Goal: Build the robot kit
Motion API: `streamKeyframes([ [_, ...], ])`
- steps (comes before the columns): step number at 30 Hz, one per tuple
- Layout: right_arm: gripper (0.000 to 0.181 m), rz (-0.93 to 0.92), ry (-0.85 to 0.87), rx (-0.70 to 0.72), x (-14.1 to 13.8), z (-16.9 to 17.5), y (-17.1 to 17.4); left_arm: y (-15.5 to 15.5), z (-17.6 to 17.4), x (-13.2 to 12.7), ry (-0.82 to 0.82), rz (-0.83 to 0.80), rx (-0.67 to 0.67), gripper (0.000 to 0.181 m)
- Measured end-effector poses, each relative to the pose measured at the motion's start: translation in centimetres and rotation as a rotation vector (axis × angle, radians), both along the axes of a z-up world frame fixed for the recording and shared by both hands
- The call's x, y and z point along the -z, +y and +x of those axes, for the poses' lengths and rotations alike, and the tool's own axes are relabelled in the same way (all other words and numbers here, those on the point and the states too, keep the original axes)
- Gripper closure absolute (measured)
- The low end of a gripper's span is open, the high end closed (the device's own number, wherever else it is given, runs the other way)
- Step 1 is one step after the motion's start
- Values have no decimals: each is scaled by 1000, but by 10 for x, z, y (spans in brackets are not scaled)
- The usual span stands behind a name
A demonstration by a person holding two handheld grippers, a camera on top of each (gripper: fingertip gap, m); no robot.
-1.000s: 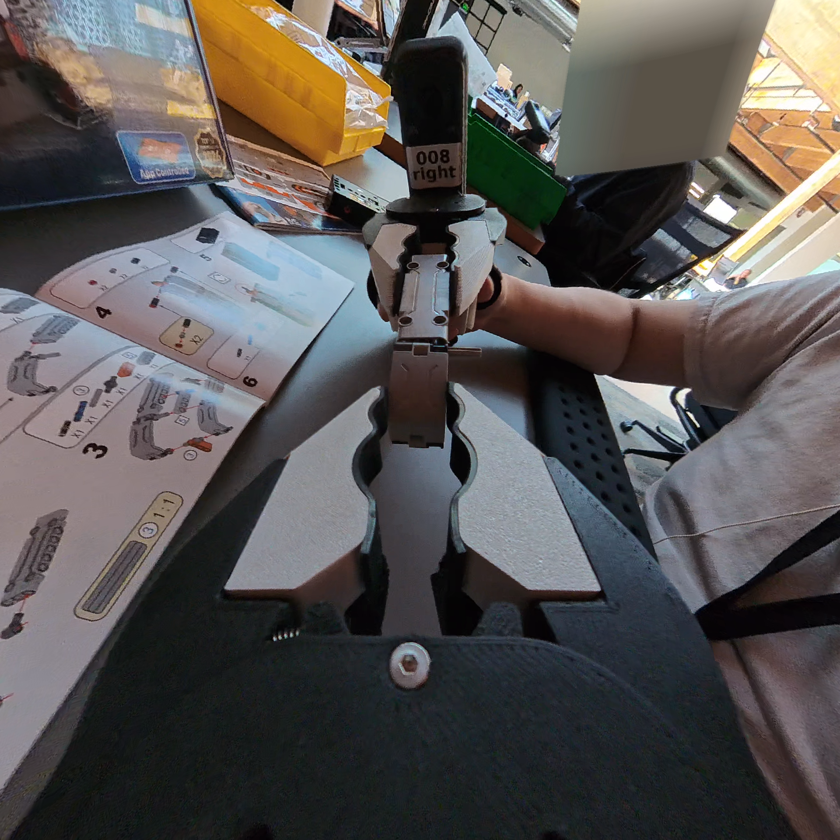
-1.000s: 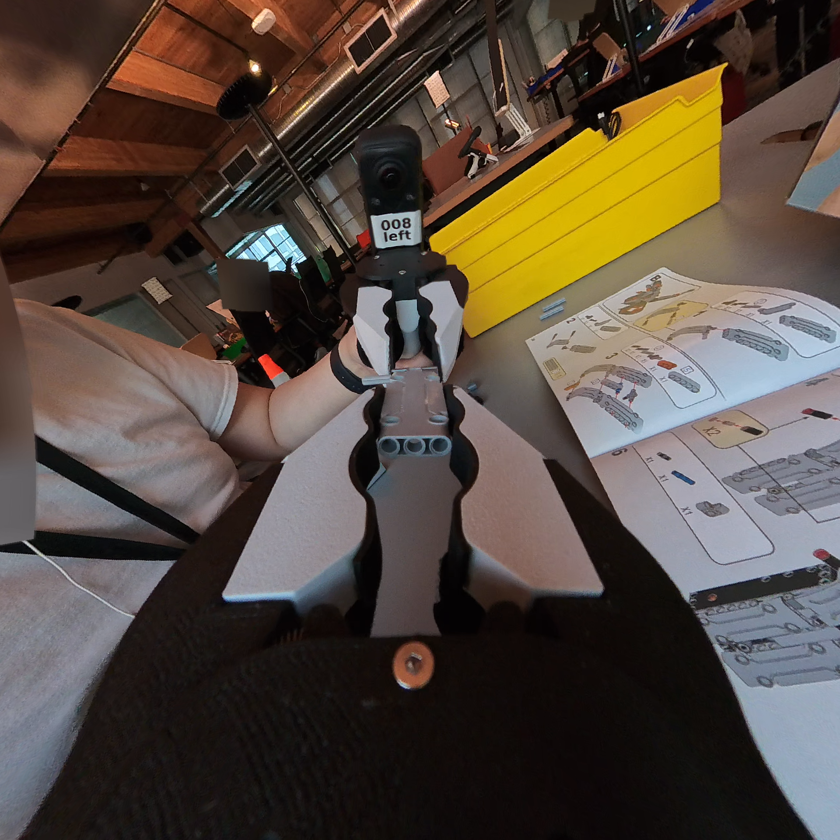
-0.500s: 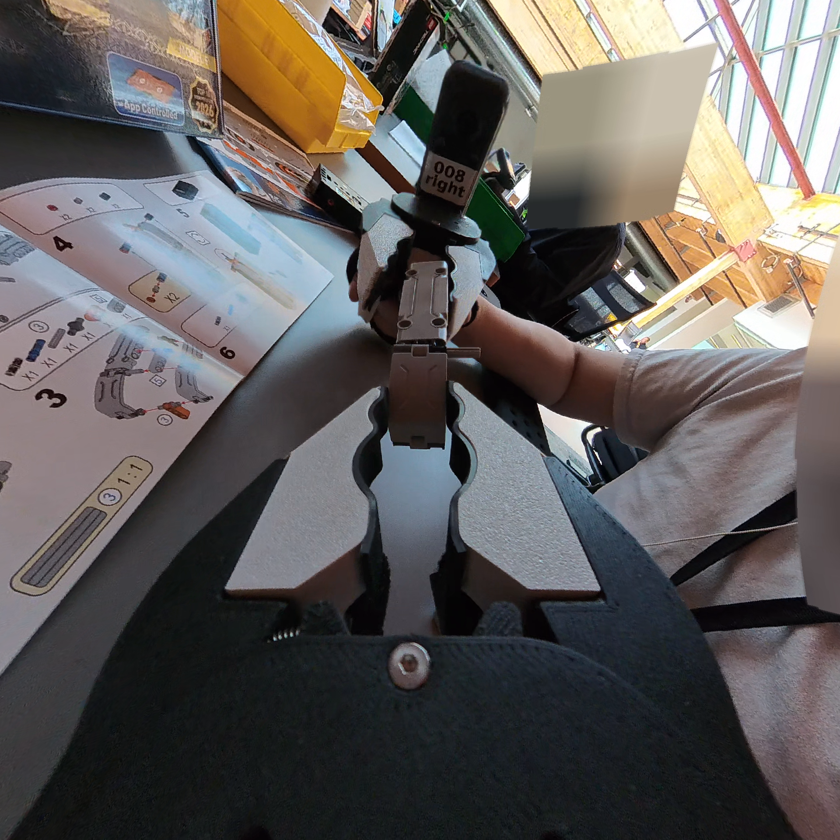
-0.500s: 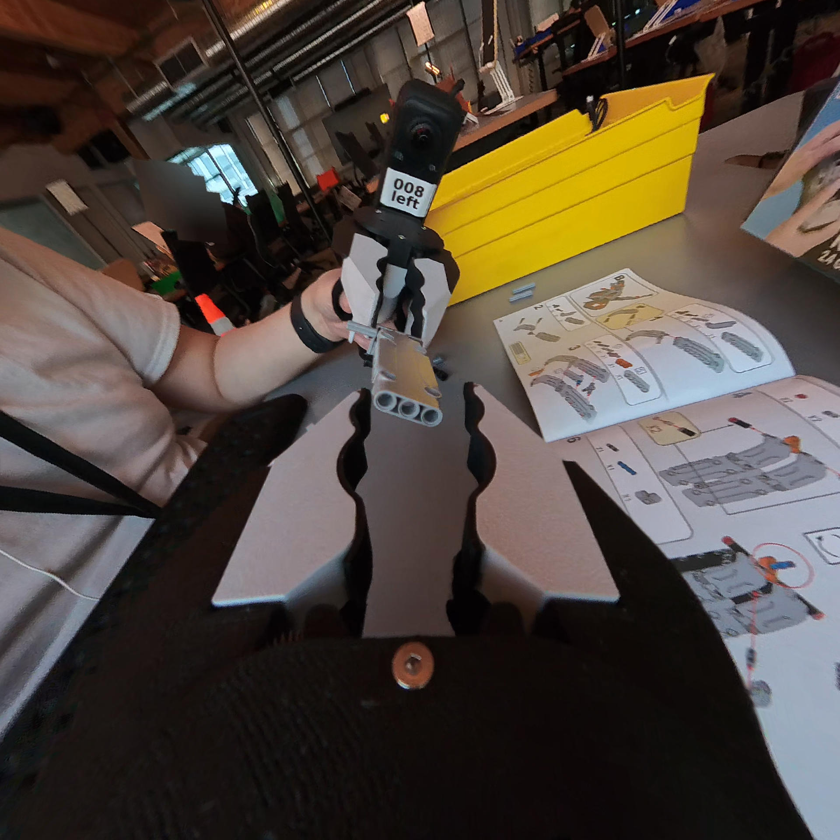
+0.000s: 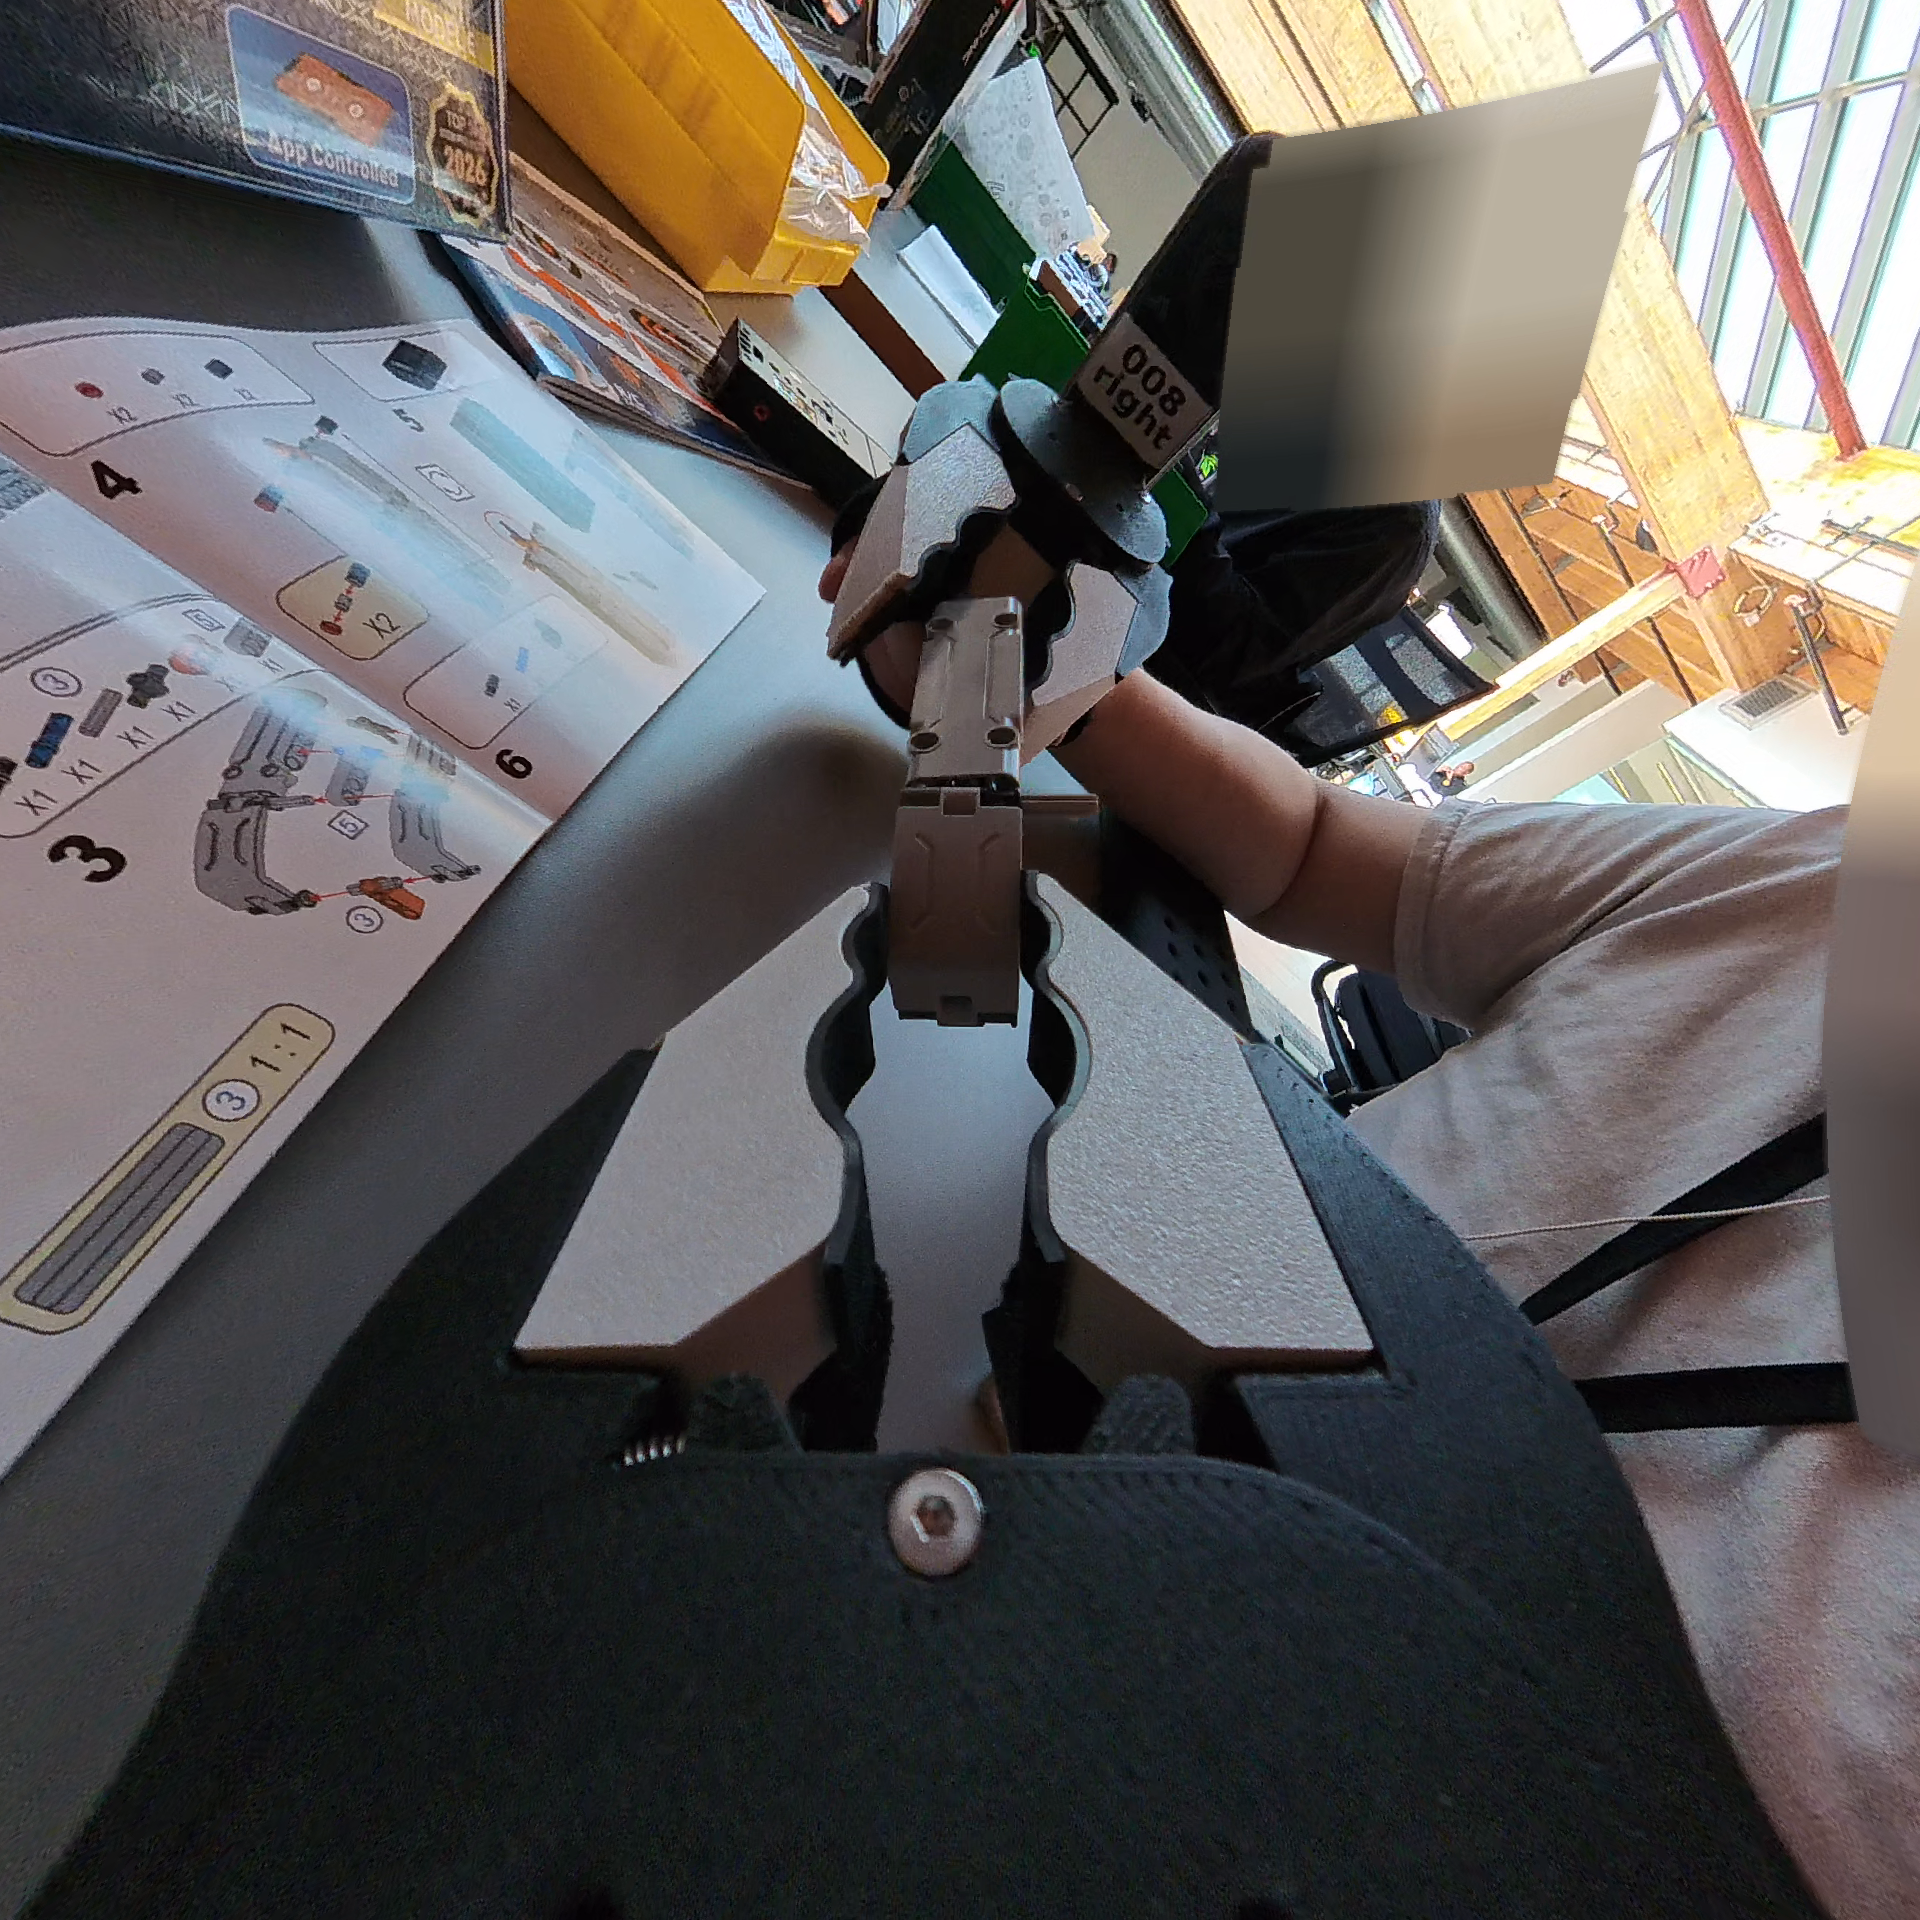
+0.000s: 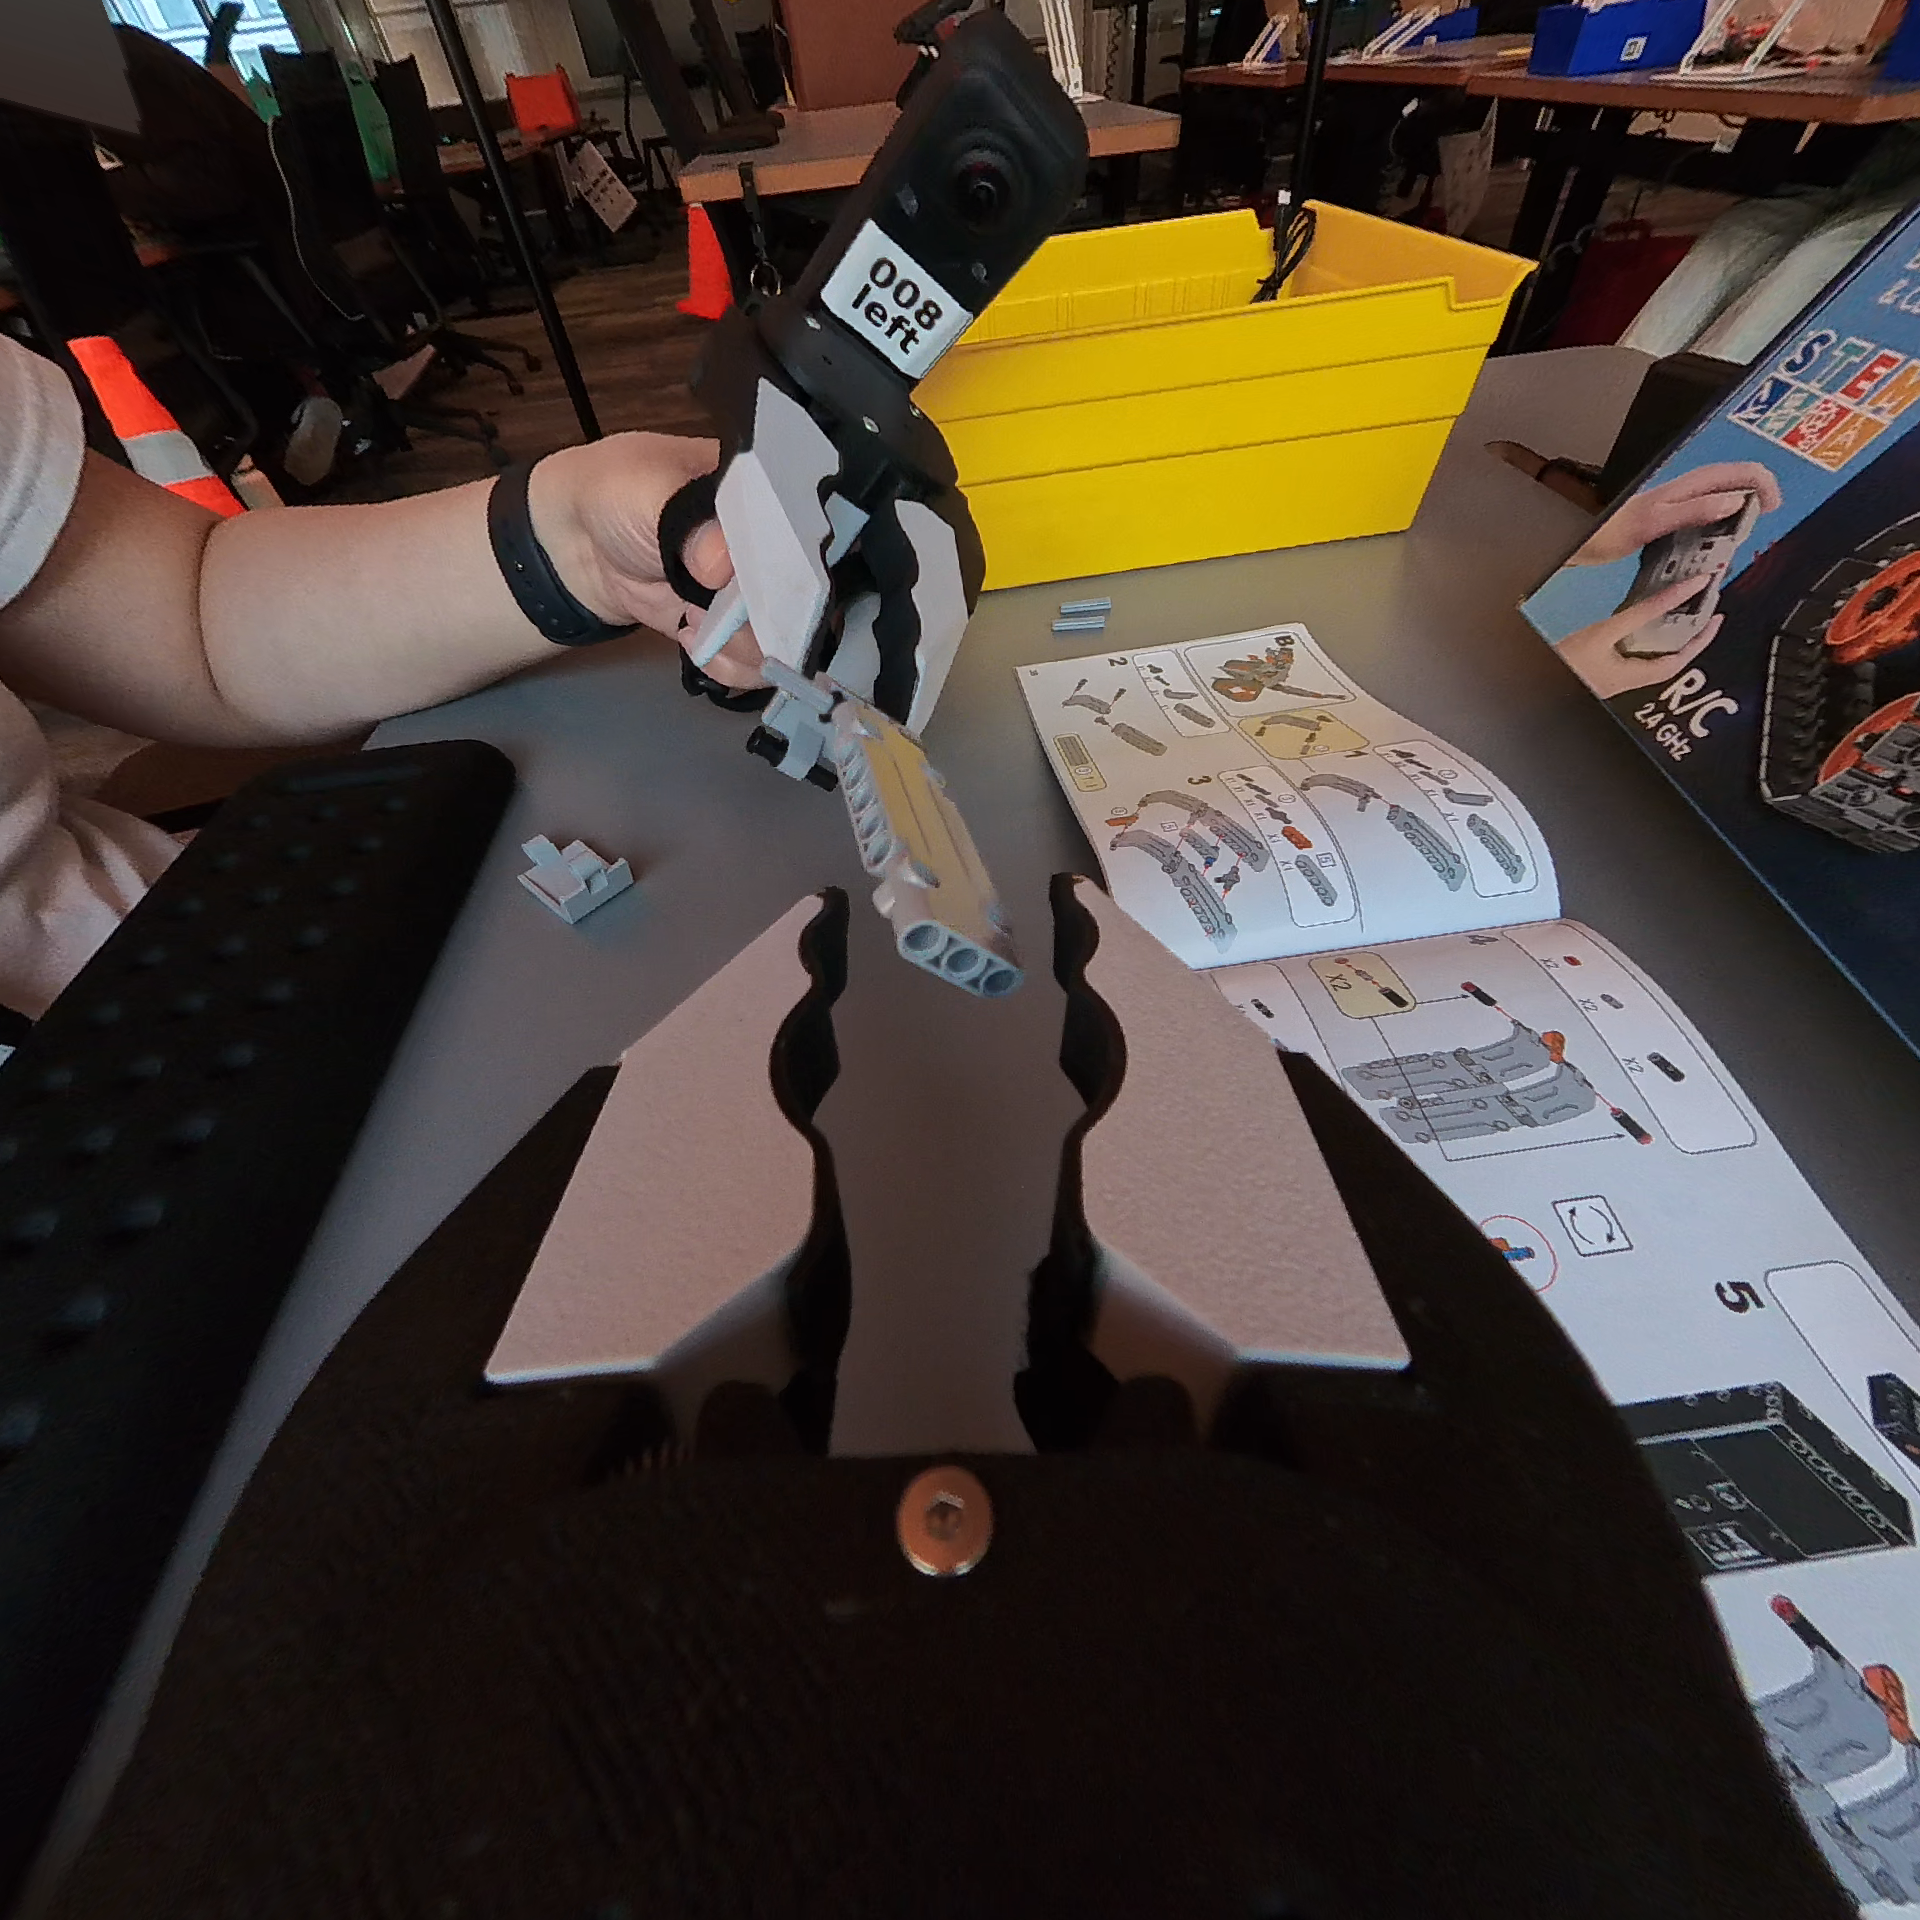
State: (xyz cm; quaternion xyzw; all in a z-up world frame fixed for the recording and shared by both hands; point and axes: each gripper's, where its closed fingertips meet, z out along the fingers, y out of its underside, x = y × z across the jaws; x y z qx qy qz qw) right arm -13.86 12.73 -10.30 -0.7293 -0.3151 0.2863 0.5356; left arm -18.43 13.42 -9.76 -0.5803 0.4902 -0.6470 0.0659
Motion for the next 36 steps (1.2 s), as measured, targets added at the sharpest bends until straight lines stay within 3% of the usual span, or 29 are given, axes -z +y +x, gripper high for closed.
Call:
streamKeyframes([
  [18,144,44,-104,22,4,4,-1,2,1,7,32,27,-16,158],
  [23,146,145,-339,26,14,2,-6,5,3,23,100,83,-41,158],
  [27,172,209,-541,50,26,7,-4,2,4,28,122,115,-35,158],
  [29,173,241,-586,38,28,7,-5,0,4,30,131,133,-30,158],
  [36,175,445,-786,17,32,30,-5,13,1,2,24,180,-95,153],
])
